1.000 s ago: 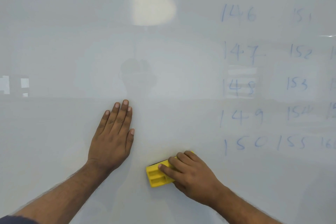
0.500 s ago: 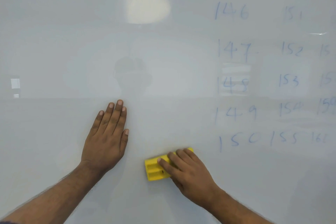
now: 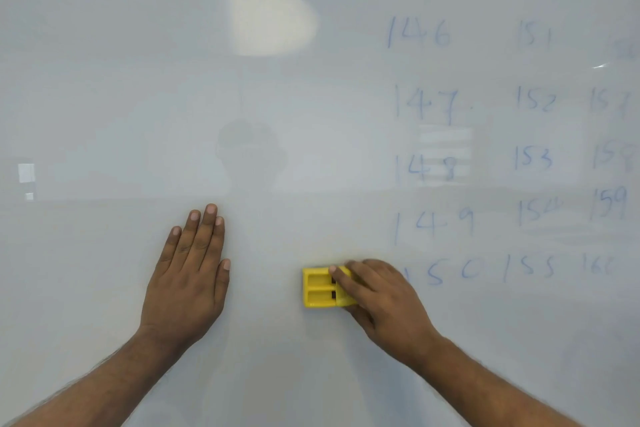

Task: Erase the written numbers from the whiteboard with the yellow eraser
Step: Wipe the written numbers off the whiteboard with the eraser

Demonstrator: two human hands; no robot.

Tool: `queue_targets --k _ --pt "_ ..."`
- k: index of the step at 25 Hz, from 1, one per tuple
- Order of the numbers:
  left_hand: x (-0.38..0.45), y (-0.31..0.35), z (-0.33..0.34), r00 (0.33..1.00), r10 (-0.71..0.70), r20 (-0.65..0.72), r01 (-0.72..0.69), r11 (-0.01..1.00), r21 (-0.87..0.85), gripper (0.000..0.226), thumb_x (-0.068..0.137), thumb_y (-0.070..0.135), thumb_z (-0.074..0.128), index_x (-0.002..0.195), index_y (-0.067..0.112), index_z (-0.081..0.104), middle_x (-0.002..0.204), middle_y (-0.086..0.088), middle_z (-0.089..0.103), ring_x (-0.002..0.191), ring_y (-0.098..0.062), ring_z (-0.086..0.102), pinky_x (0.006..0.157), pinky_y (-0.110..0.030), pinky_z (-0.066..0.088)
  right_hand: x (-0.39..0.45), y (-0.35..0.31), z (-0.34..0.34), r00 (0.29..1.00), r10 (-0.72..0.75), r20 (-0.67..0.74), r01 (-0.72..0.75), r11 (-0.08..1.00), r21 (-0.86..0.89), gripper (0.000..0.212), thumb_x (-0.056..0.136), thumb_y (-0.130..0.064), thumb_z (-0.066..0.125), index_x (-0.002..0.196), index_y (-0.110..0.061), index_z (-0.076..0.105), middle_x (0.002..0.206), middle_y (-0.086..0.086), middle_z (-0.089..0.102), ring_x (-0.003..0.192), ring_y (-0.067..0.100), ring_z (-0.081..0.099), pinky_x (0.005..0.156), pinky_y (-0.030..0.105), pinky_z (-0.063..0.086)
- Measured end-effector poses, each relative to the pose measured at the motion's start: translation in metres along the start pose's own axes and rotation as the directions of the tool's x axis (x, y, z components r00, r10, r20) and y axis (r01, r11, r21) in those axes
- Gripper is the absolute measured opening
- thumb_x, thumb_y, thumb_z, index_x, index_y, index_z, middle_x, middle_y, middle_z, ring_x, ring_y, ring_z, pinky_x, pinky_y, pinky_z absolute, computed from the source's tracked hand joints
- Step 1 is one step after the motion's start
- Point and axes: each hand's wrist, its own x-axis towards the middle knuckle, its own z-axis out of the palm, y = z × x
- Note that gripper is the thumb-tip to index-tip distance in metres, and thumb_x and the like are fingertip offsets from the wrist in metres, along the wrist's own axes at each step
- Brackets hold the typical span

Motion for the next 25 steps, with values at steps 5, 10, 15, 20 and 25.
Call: queue_targets --k 5,10,15,20,25 --pt "0.012 0.009 -0.011 0.999 -0.037 0.006 0.037 0.999 0.026 0.063 0.099 0.025 0.031 0.154 -0.003 0.024 0.166 -0.017 0.021 0.154 -0.03 0.018 0.125 -0.049 0.017 -0.027 0.01 -0.008 0.978 -0.154 0.141 0.16 0.987 -0.025 0.051 0.091 -0.038 0.06 0.138 -0.022 0.05 0.118 0.0 0.062 0.099 0.021 0.059 0.088 0.031 0.05" --pt "0.079 0.023 -0.017 0.999 0.036 -0.035 -0.036 0.999 -0.003 0.065 0.099 0.032 0.031 0.154 -0.002 0.026 0.167 -0.013 0.02 0.155 -0.026 0.017 0.126 -0.046 0.015 0.016 0.061 -0.055 0.999 -0.012 -0.032 0.011 0.999 -0.041 0.056 0.095 -0.045 0.053 0.145 -0.025 0.04 0.122 -0.004 0.057 0.104 0.017 0.056 0.089 0.029 0.045" --pt "0.17 0.052 -0.034 0.991 0.107 -0.084 -0.11 0.993 -0.032 0.069 0.1 0.041 0.032 0.157 0.004 0.021 0.168 -0.009 0.017 0.156 -0.023 0.014 0.126 -0.043 0.014 0.072 0.123 -0.124 0.972 0.093 -0.214 -0.111 0.991 -0.073 0.058 0.092 -0.044 0.054 0.144 -0.02 0.043 0.12 0.0 0.059 0.103 0.02 0.056 0.086 0.031 0.041" --pt "0.242 0.083 -0.044 0.982 0.118 -0.15 -0.123 0.992 -0.024 0.07 0.102 0.045 0.03 0.158 0.006 0.018 0.168 -0.007 0.014 0.156 -0.021 0.012 0.126 -0.041 0.013 0.112 0.184 -0.177 0.958 0.077 -0.275 -0.126 0.978 -0.165 0.064 0.086 -0.048 0.06 0.143 -0.023 0.044 0.115 -0.003 0.06 0.098 0.019 0.054 0.081 0.033 0.042" --pt "0.29 0.102 -0.038 0.981 0.095 -0.166 -0.096 0.995 0.007 0.07 0.102 0.047 0.026 0.158 0.006 0.018 0.168 -0.007 0.014 0.156 -0.021 0.011 0.126 -0.04 0.011 0.146 0.229 -0.204 0.955 0.073 -0.286 -0.127 0.976 -0.176 0.059 0.09 -0.031 0.066 0.144 -0.024 0.043 0.12 0.0 0.057 0.104 0.021 0.052 0.088 0.036 0.041"
